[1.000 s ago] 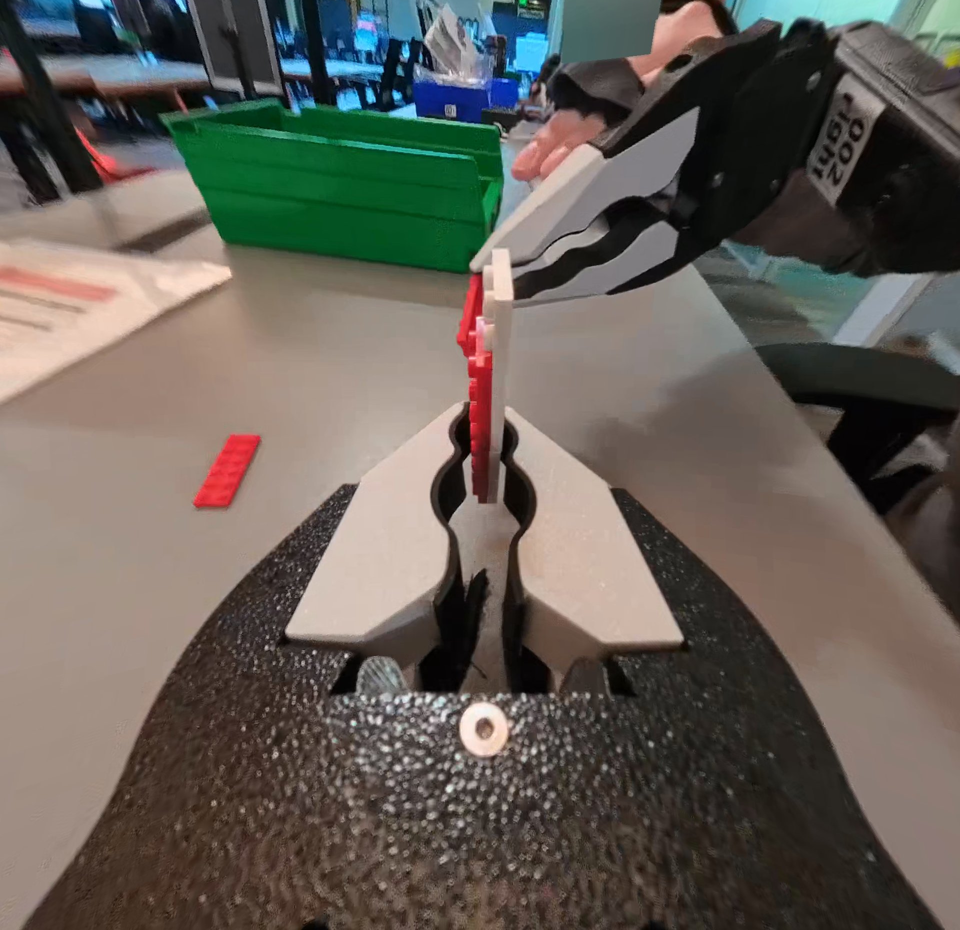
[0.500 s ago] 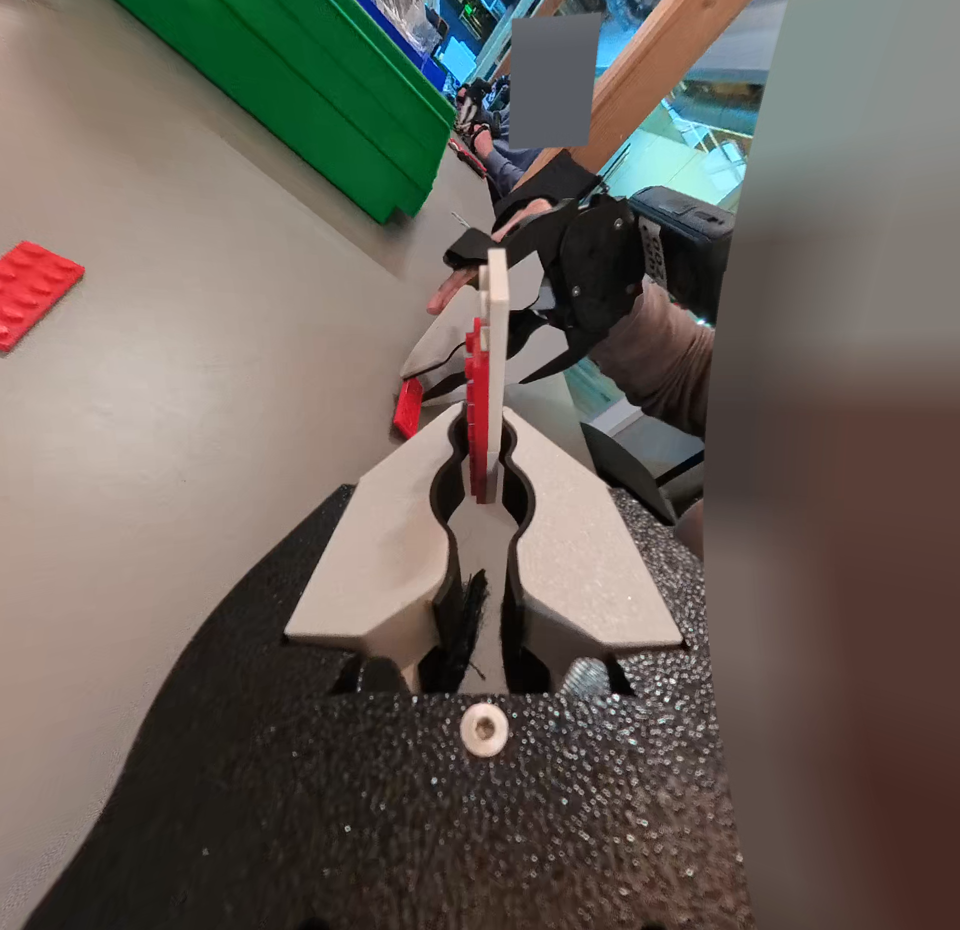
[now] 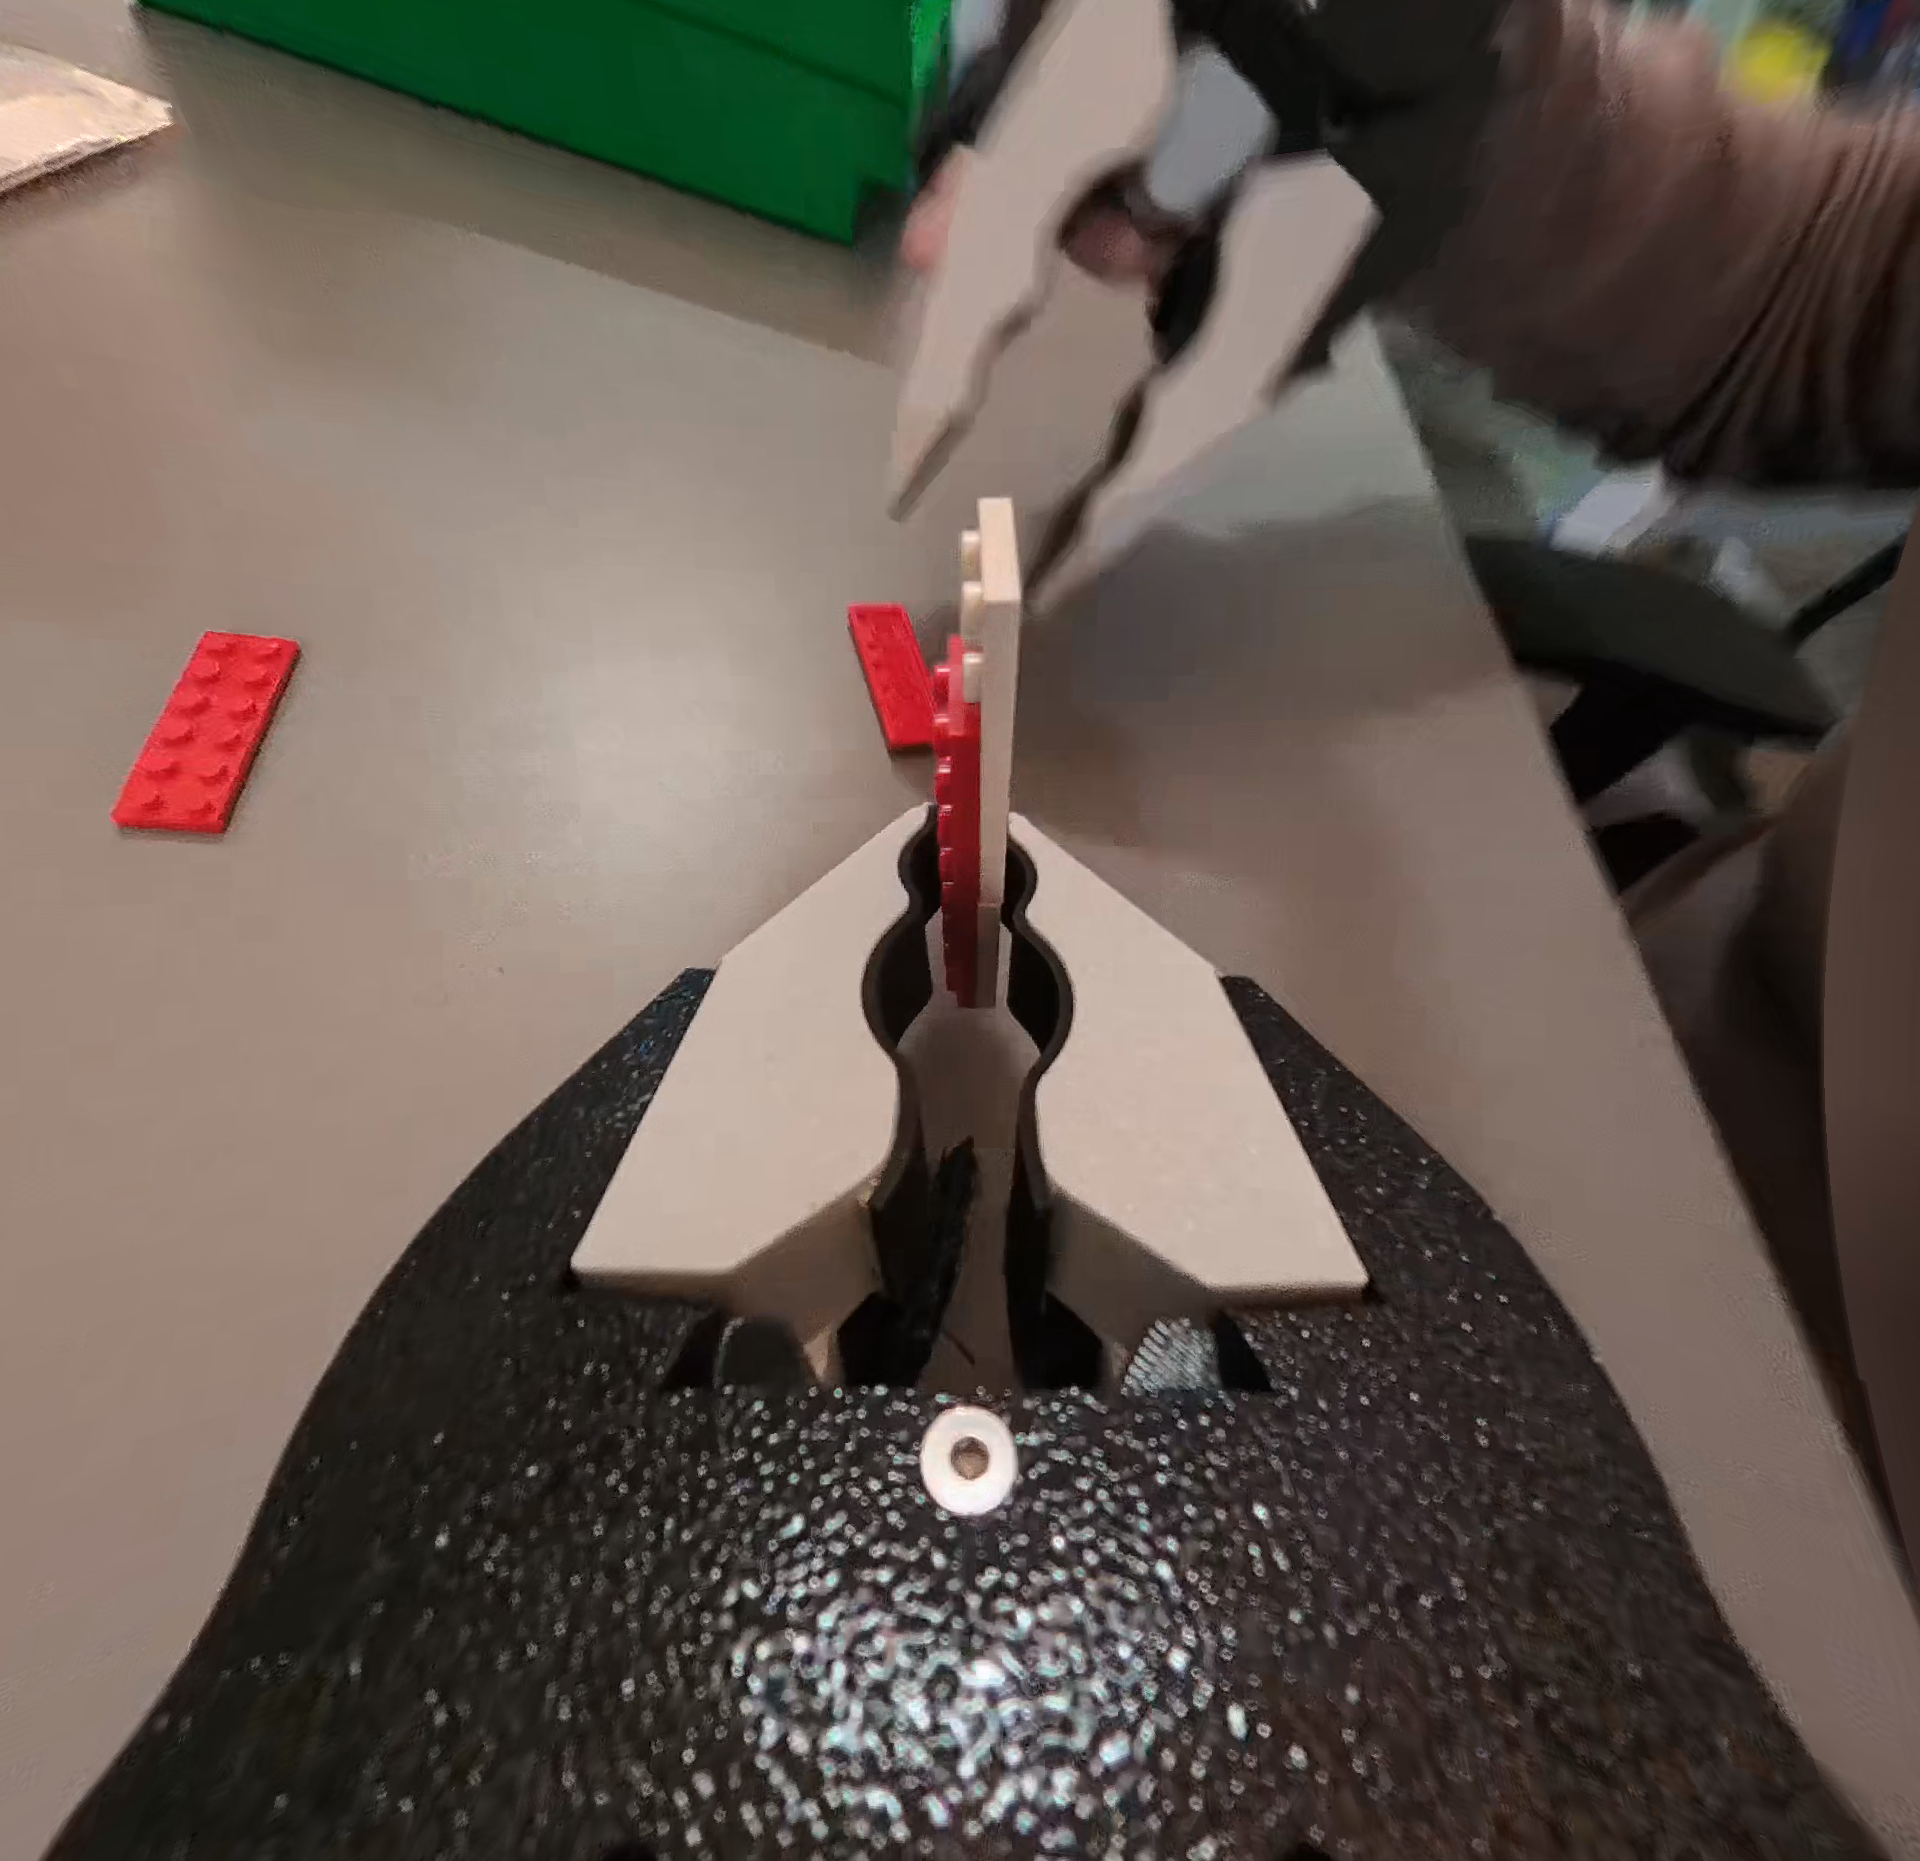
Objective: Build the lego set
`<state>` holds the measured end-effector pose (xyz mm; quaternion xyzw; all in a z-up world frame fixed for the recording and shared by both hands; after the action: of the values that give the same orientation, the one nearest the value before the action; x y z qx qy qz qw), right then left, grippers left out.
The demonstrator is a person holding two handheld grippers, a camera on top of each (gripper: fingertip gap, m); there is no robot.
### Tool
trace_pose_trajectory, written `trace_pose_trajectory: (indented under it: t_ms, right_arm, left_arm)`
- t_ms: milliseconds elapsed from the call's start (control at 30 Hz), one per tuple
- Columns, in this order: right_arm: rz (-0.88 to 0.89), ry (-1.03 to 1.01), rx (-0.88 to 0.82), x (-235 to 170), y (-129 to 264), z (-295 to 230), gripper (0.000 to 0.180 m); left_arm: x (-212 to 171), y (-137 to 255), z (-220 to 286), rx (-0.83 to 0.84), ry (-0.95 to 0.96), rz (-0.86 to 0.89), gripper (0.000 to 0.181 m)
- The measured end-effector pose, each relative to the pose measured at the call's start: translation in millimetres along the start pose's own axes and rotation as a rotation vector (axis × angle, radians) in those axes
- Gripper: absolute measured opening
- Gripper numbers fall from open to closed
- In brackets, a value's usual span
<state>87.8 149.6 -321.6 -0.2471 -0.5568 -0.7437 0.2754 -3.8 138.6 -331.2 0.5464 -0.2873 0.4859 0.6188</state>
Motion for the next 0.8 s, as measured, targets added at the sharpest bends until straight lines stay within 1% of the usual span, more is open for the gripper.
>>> trace_pose_trajectory:
  t_ms: [33, 100, 167, 200, 267, 333, 400, 600, 633, 667, 700, 733, 800]
  right_arm:
    - [-0.014, 0.023, 0.013, -3, -1, 1, 0.031]
    - [0.018, 0.028, 0.113, 0, -4, -7, 0.032]
    - [0.096, -0.057, 0.229, 14, -6, -14, 0.032]
    - [0.137, -0.111, 0.275, 23, -7, -16, 0.028]
    - [0.150, -0.127, 0.307, 31, -11, -18, 0.023]
    - [0.083, -0.052, 0.271, 27, -19, -18, 0.017]
    - [0.034, -0.002, 0.239, 25, -25, -18, 0.004]
    - [-0.021, 0.008, 0.192, 21, -31, -20, 0.004]
    - [-0.028, 0.004, 0.175, 20, -32, -20, 0.015]
    - [-0.040, 0.000, 0.165, 20, -33, -20, 0.020]
    - [-0.043, 0.001, 0.166, 20, -34, -21, 0.018]
    - [-0.035, 0.010, 0.167, 22, -34, -22, 0.010]
    - [-0.037, 0.030, 0.175, 23, -35, -25, 0.007]
  left_arm:
    - [-3, 0, 1, 0.009, -0.039, -0.024, 0.007]
    - [-4, -2, 6, 0.012, -0.148, -0.039, 0.006]
    - [-4, -4, 8, 0.032, -0.239, -0.042, 0.006]
    - [-5, -5, 8, 0.047, -0.267, -0.051, 0.006]
    - [-6, -7, 6, 0.079, -0.302, -0.068, 0.007]
    - [-6, -7, 7, 0.073, -0.302, -0.059, 0.007]
    - [-5, -7, 6, 0.075, -0.295, -0.052, 0.007]
    - [-8, -7, 6, 0.085, -0.291, -0.072, 0.007]
    - [-7, -8, 6, 0.082, -0.291, -0.067, 0.006]
    - [-6, -8, 8, 0.067, -0.291, -0.059, 0.007]
    - [-6, -9, 10, 0.057, -0.292, -0.057, 0.007]
    - [-6, -9, 10, 0.060, -0.297, -0.060, 0.007]
    - [-8, -9, 10, 0.067, -0.300, -0.071, 0.007]
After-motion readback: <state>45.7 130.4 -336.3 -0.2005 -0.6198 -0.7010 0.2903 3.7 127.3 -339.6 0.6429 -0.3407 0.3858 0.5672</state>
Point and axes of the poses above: each gripper's, where its closed fingertips meet, y back along the fingers, x out of its top, z = x × y across the jaws, the point moved 2 cm from there along y, back along the fingers, and after that the axes turned 2 degrees about z, right-handed, at the moved point
